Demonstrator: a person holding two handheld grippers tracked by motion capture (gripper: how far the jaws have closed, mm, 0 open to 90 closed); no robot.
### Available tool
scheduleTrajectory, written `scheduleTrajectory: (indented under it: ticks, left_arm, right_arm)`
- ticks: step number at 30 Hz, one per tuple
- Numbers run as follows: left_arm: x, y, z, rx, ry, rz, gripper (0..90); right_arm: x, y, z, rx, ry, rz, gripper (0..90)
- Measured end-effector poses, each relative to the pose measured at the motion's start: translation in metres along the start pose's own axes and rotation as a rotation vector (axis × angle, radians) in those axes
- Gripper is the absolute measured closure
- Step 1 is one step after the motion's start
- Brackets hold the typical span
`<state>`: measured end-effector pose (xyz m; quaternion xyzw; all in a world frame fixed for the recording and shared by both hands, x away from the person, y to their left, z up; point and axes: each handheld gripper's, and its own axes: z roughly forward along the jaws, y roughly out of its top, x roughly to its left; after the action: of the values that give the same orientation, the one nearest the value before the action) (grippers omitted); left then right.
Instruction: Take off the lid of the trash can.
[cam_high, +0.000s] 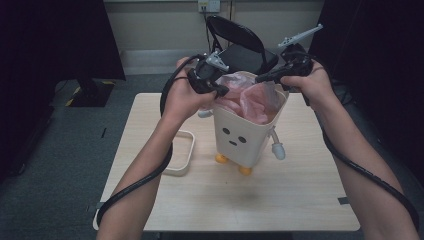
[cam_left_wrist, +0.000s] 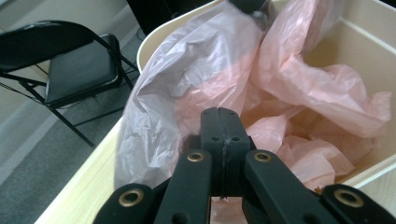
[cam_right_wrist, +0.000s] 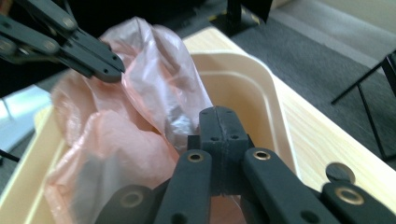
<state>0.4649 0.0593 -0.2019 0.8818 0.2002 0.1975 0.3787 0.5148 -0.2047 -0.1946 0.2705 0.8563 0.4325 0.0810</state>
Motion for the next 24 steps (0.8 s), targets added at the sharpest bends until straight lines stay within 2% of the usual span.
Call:
scheduleTrajectory:
  ticks: [4, 7, 10, 15, 19, 21, 22, 23, 24]
  left_arm:
    - [-0.001, 0.002, -0.005, -0.046, -0.010, -0.002, 90.0]
    - [0.000, 0.004, -0.007, -0.059, -0.008, -0.002, 90.0]
    - [0.000, 0.004, -0.009, -0.063, -0.004, -0.007, 90.0]
    - [0.004, 0.002, -0.014, -0.100, -0.017, -0.021, 90.0]
    - [0.005, 0.000, -0.019, -0.129, -0.028, -0.016, 89.8]
    - [0.003, 0.000, -0.017, -0.113, -0.029, -0.001, 87.5]
    - [0.003, 0.000, -0.016, -0.102, -0.023, 0.012, 87.1]
    - [0.002, 0.000, -0.015, -0.086, -0.017, 0.017, 87.1]
    - [0.001, 0.000, -0.013, -0.083, -0.017, 0.019, 88.6]
  right_arm:
    - [-0.003, -0.001, -0.011, -0.060, -0.025, 0.022, 90.0]
    - [-0.006, -0.003, -0.018, -0.085, -0.053, 0.034, 90.0]
    - [-0.007, -0.003, -0.022, -0.065, -0.101, 0.032, 90.0]
    - [-0.007, -0.004, -0.026, -0.051, -0.112, 0.029, 90.0]
    - [-0.007, -0.003, -0.027, -0.045, -0.177, 0.018, 90.0]
    - [-0.007, -0.003, -0.026, -0.061, -0.125, 0.013, 90.0]
    - [-0.004, -0.001, -0.024, -0.078, -0.067, -0.007, 89.9]
    - [-0.004, -0.001, -0.024, -0.078, -0.067, -0.007, 89.9]
    - [0.001, 0.003, -0.022, -0.104, -0.090, -0.011, 73.2]
